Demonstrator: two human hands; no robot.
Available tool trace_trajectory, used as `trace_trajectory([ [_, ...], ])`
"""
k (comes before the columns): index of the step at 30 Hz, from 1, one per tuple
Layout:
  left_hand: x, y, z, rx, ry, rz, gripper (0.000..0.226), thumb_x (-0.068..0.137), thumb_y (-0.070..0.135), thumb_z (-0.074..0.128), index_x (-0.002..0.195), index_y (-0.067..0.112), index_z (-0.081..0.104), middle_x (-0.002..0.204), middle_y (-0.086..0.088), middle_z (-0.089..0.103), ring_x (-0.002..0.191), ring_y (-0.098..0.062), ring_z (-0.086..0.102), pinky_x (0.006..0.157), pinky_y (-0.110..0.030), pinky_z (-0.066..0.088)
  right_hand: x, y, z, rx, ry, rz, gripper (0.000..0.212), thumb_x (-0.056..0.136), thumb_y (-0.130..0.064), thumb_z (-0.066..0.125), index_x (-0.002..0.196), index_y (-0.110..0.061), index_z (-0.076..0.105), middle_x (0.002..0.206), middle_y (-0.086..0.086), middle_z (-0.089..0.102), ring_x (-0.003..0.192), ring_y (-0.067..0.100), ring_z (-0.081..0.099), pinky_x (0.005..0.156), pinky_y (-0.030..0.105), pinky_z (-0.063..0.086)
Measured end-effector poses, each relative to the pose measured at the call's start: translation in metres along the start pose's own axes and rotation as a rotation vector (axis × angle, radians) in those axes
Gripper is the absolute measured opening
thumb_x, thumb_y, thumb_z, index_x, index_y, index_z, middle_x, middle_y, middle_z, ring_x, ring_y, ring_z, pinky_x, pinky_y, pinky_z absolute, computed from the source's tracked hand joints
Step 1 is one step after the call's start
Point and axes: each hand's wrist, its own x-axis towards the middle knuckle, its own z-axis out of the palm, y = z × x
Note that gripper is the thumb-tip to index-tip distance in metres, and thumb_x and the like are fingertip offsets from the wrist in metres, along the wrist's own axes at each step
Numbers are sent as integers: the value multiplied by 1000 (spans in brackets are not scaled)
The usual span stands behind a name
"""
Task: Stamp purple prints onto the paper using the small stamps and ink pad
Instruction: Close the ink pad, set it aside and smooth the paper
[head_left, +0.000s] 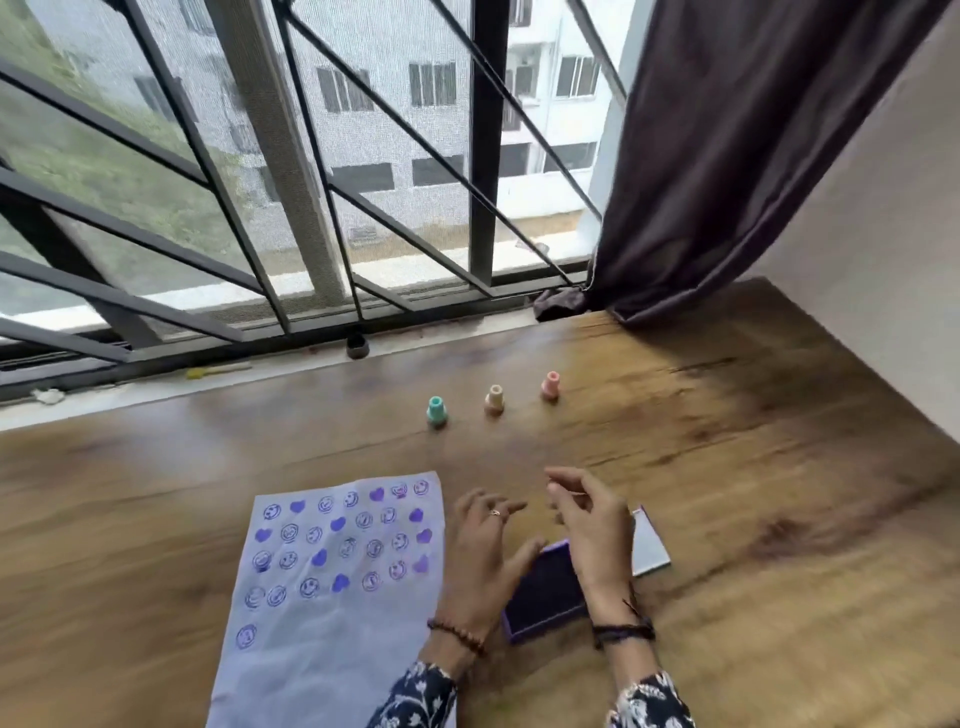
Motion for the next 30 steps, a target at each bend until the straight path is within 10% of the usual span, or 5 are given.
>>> trace_trajectory([
  [7, -2, 27, 48, 234, -285, 79, 76, 76, 54, 58, 136, 16, 33, 136, -3, 40, 129, -21, 23, 110, -38, 19, -30, 51, -59, -125, 365, 148, 19, 81, 0, 60, 93, -12, 69, 100, 15, 66, 72, 24, 58, 69, 30, 43],
  [14, 3, 35, 60, 420, -254, 125, 59, 70, 60, 57, 113, 21, 46, 118, -4, 45, 114, -25, 35, 87, -39, 14, -27, 56, -66, -201, 318, 266, 30, 79, -5, 65, 108, 0, 64, 113, 23, 52, 101, 38, 55, 91, 38, 41],
  [19, 1, 36, 54, 349, -216, 146, 66, 66, 66, 56, 117, 26, 46, 118, 2, 47, 116, -20, 35, 91, -34, 8, -30, 44, -80, 240, 335, 338, 7, 84, -9, 61, 89, -6, 64, 99, 18, 64, 89, 27, 57, 78, 44, 51],
  [22, -4, 40, 44, 201, -168, 185, 76, 59, 70, 49, 123, 28, 46, 122, 4, 48, 119, -17, 34, 97, -28, 6, -36, 31, -95, 638, 167, 399, 7, 82, -12, 64, 89, -11, 62, 86, 6, 62, 79, 16, 57, 65, 28, 43],
  [30, -24, 54, 35, -15, 32, 266, 66, 60, 60, 58, 116, 25, 53, 114, 4, 57, 106, -11, 42, 84, -23, 17, -46, 5, -115, 909, -558, 546, 96, 40, -43, 87, 122, -9, 54, 97, 16, 69, 78, 22, 66, 58, 26, 56],
])
